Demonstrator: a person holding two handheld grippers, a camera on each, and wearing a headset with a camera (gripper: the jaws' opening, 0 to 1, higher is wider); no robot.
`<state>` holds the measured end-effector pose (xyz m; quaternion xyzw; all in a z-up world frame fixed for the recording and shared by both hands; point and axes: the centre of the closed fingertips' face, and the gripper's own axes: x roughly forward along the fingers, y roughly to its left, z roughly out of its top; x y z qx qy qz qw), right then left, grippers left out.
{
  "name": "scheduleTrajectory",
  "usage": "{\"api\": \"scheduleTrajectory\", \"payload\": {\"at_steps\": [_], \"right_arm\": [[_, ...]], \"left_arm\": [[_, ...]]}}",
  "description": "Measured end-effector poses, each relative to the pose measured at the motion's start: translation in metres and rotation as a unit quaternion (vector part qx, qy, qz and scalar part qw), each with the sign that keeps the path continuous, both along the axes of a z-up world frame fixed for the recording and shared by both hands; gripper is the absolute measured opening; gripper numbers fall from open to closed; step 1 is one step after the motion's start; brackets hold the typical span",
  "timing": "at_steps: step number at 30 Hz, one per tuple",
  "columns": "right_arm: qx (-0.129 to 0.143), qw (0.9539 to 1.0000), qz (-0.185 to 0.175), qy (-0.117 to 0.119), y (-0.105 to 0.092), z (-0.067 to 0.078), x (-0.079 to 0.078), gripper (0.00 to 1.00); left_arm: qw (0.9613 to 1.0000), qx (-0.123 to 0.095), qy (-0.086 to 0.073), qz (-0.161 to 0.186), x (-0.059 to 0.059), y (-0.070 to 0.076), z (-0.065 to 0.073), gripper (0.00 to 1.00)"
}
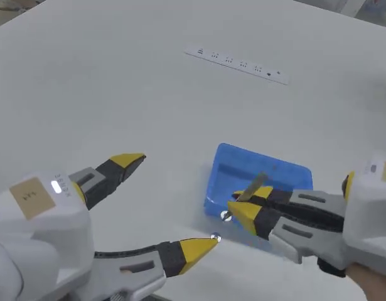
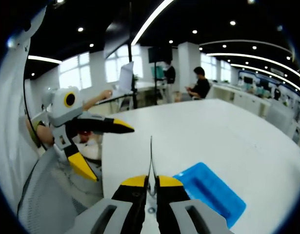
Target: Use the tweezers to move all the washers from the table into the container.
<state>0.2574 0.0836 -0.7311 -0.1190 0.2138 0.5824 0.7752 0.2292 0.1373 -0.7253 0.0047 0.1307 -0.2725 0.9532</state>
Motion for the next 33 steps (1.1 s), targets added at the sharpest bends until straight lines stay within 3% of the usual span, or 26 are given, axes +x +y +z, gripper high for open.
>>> {"api": "scheduleTrajectory", "payload": {"at_steps": [3,7,12,15,21,25,33], "right_arm": [[0.028,0.9993,-0.023,0.003,-0.003,0.014,0.014,0.03],[0.067,0.9948,-0.070,0.033,-0.010,0.020,0.034,0.03],[0.071,0.9873,-0.128,0.062,-0.026,0.011,0.063,0.03],[0.081,0.9827,-0.140,0.090,-0.029,0.004,0.071,0.03],[0.059,0.9759,-0.164,0.131,-0.035,-0.024,0.085,0.03],[0.045,0.9748,-0.161,0.147,-0.034,-0.042,0.085,0.03],[0.011,0.9747,-0.169,0.145,-0.036,-0.063,0.088,0.03]], "left_arm": [[1.0000,0.001,0.000,0.000,0.000,0.000,0.000,0.82],[1.0000,0.001,0.000,0.002,0.000,-0.001,0.000,0.82],[1.0000,0.001,0.000,0.002,0.000,-0.001,0.001,0.82],[1.0000,0.002,0.001,0.002,0.000,-0.002,0.000,0.82],[1.0000,0.001,0.000,0.003,0.000,-0.001,0.000,0.82],[1.0000,0.001,0.001,0.003,0.000,0.000,0.000,0.82],[1.0000,0.000,0.003,0.002,0.000,0.000,-0.001,0.82]]}}
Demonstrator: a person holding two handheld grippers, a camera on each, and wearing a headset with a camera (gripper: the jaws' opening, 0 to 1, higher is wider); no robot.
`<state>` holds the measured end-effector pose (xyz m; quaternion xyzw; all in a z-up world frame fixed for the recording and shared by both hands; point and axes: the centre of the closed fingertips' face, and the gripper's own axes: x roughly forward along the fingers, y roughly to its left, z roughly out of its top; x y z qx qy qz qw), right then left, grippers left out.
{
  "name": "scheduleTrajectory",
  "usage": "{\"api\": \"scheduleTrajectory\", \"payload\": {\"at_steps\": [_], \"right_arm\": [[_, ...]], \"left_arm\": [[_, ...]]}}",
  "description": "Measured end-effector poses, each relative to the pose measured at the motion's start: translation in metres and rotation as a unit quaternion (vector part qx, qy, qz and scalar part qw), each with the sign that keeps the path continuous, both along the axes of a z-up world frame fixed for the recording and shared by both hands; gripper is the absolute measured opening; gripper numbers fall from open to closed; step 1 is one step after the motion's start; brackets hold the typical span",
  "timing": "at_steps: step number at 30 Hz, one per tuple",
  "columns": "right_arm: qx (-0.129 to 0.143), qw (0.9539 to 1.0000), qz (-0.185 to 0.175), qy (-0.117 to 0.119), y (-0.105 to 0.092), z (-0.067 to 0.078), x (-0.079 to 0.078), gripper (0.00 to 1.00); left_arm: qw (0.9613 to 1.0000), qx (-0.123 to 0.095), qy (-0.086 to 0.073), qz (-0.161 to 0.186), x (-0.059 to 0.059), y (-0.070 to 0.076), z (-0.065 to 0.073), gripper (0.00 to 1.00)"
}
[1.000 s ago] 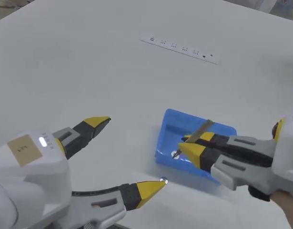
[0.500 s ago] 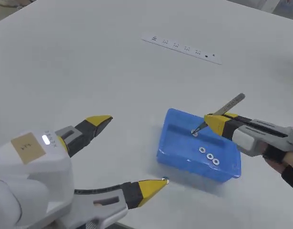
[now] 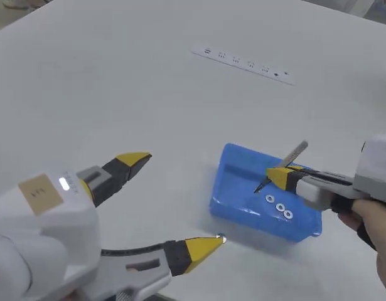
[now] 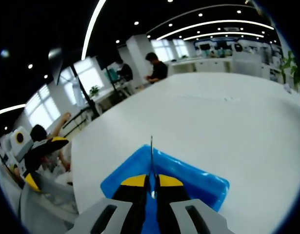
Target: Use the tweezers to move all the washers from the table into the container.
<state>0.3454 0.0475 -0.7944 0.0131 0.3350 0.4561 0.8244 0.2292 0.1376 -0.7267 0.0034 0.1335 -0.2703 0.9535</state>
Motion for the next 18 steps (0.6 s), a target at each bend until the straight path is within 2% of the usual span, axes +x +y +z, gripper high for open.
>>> {"api": "scheduleTrajectory", "payload": {"at_steps": [4,9,18], "right_arm": [[-0.011,0.9999,-0.004,0.000,-0.0009,-0.0075,0.0018,0.03],[-0.027,0.9995,-0.004,-0.016,-0.0032,-0.0113,0.0026,0.03],[-0.043,0.9973,0.012,-0.058,-0.0031,-0.0031,0.0005,0.04]], "left_arm": [[1.0000,0.002,0.001,-0.001,-0.0001,-0.0005,-0.0005,0.82],[1.0000,0.002,0.001,-0.003,-0.0001,-0.0016,-0.0002,0.82],[1.0000,0.004,0.002,-0.007,-0.0005,-0.0032,-0.0006,0.82]]}}
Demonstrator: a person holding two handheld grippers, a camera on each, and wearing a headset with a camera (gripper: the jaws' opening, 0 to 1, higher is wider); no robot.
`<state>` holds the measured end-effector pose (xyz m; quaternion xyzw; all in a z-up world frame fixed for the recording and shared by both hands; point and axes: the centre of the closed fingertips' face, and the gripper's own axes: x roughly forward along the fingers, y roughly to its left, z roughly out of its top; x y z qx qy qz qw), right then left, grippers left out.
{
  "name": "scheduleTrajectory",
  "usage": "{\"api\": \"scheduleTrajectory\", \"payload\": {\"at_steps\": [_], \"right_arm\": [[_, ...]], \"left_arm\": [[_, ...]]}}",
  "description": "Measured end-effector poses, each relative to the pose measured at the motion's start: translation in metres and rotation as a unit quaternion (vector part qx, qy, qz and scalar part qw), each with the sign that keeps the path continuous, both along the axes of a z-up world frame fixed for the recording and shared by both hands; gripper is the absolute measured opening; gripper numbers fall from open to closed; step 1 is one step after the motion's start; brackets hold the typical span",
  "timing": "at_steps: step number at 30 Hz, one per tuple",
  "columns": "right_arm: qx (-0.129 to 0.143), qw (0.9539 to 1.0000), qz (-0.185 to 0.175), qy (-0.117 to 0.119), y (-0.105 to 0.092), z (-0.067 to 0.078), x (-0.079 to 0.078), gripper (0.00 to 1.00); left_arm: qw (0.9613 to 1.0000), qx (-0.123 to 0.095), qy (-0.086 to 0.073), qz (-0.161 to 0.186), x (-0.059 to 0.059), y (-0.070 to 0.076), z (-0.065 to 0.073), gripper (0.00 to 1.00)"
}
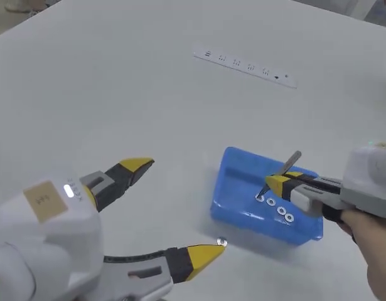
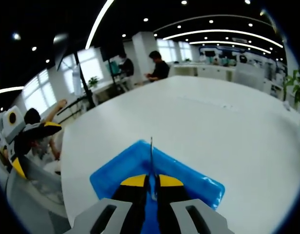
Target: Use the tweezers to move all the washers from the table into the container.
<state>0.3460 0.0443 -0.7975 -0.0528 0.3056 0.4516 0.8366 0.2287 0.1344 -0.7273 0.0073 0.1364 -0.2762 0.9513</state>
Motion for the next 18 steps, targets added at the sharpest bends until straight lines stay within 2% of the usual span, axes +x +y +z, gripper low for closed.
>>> {"api": "scheduleTrajectory", "payload": {"at_steps": [8,14,18], "right_arm": [[0.026,0.9990,0.009,-0.034,0.005,0.030,-0.009,0.03],[0.046,0.9981,0.014,-0.038,0.006,0.046,-0.024,0.03],[0.054,0.9976,0.026,-0.036,0.009,0.050,-0.038,0.03]], "left_arm": [[1.0000,0.000,-0.001,-0.001,0.000,0.000,0.000,0.82],[1.0000,0.000,-0.001,0.000,0.000,0.000,0.000,0.82],[1.0000,0.000,-0.002,-0.001,-0.001,0.000,0.001,0.82]]}}
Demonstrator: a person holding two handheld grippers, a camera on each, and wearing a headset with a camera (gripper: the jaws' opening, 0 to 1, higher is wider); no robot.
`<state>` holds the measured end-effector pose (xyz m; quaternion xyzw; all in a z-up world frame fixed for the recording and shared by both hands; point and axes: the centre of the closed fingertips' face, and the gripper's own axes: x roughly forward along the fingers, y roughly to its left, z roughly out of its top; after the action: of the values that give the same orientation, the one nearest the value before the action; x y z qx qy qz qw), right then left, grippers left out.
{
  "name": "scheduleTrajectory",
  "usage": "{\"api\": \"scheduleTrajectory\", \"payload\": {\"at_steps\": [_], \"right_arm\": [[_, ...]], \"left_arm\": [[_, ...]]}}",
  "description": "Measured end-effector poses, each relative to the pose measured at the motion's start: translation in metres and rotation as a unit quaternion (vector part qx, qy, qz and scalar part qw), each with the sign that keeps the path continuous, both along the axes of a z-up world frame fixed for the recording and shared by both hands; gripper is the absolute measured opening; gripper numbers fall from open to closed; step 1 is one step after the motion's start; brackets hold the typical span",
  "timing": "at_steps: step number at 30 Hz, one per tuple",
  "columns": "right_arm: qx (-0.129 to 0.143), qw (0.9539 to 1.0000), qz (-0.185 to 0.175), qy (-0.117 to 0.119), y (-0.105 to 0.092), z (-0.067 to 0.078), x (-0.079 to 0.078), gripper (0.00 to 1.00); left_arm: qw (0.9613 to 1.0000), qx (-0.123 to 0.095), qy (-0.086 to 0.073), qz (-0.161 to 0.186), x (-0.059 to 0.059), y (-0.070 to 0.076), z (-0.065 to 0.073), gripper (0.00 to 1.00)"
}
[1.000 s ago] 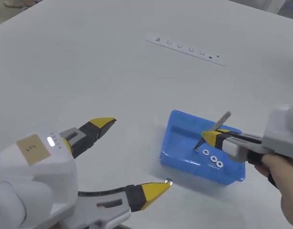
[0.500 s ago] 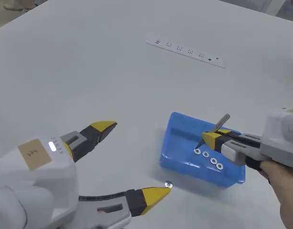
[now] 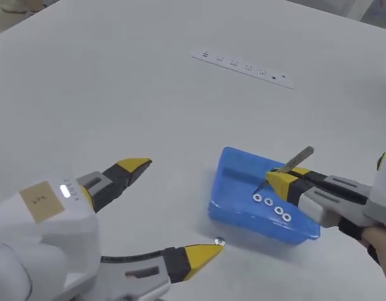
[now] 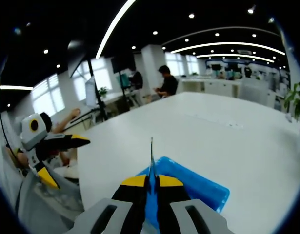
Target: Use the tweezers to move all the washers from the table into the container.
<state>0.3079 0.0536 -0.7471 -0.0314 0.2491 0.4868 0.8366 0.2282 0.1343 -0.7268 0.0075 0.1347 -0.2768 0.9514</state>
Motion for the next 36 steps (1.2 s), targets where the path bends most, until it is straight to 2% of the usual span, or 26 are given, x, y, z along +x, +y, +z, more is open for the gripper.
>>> {"api": "scheduleTrajectory", "payload": {"at_steps": [8,10,16,20,25,31,36], "right_arm": [[0.023,0.9992,0.029,0.016,0.018,0.005,-0.027,0.03],[0.021,0.9988,0.041,0.016,0.023,0.004,-0.032,0.03],[0.008,0.9968,0.071,0.035,0.036,-0.019,-0.050,0.03],[-0.014,0.9956,0.079,0.049,0.034,-0.040,-0.052,0.03],[-0.031,0.9949,0.080,0.054,0.029,-0.057,-0.052,0.03],[-0.044,0.9939,0.087,0.052,0.030,-0.063,-0.049,0.03],[-0.055,0.9924,0.098,0.051,0.030,-0.068,-0.053,0.03]], "left_arm": [[1.0000,0.000,-0.001,0.001,0.000,0.001,0.000,0.82],[1.0000,0.001,-0.001,0.000,-0.001,0.000,0.000,0.82],[1.0000,0.000,-0.001,0.002,0.000,0.001,0.000,0.82],[1.0000,0.000,-0.002,0.001,0.000,0.001,0.000,0.82],[1.0000,0.000,-0.002,0.002,0.000,0.001,0.001,0.82],[1.0000,0.000,-0.001,0.001,0.000,0.001,0.000,0.82],[1.0000,0.000,0.000,0.002,0.000,0.002,0.000,0.82]]}}
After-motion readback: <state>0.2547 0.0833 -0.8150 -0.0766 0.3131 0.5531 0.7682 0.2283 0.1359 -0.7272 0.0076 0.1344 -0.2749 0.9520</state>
